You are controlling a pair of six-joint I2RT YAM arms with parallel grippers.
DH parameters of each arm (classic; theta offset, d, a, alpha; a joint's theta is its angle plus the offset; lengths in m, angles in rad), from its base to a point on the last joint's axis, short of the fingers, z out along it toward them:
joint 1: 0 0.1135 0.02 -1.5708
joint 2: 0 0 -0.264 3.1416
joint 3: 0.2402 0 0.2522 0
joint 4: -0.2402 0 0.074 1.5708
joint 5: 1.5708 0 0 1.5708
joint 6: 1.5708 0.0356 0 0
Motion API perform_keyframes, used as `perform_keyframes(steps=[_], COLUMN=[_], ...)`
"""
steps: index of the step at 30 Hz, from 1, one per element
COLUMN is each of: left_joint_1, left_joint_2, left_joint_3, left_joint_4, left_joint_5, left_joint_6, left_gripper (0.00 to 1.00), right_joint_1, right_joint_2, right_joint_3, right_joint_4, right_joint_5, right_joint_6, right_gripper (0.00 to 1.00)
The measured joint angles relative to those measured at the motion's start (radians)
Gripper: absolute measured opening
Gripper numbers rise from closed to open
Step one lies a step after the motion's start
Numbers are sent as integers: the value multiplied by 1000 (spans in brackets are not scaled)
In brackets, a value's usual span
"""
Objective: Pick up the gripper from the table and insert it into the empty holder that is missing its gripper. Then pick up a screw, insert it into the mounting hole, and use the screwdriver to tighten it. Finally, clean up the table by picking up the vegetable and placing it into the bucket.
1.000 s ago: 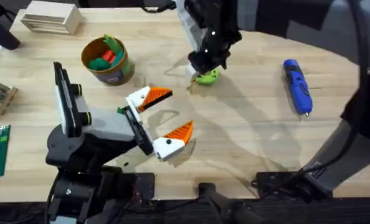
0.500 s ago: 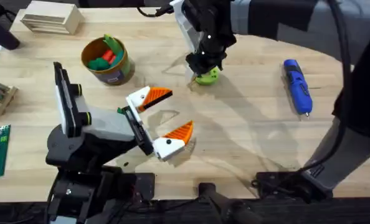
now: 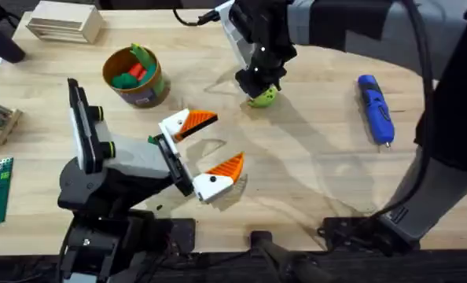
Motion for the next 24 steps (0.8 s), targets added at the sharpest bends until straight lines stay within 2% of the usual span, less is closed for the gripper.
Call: perform_keyframes(steps=[10, 15, 24], left_joint_1=[0, 0, 0], left_joint_2=[0, 0, 0], left_joint_3=[0, 0, 0], left_joint_4=[0, 0, 0], left_joint_5=[0, 0, 0], left_joint_6=[0, 0, 0], left_gripper=[987, 986, 986], right_joint_1=[0, 0, 3], right_joint_2=[0, 0, 0], right_joint_3=[4, 97, 369], right_joint_4=[-12, -116, -322], right_joint_5=[1, 7, 7], right_joint_6=[-1, -11, -17], right_gripper=[8, 8, 8])
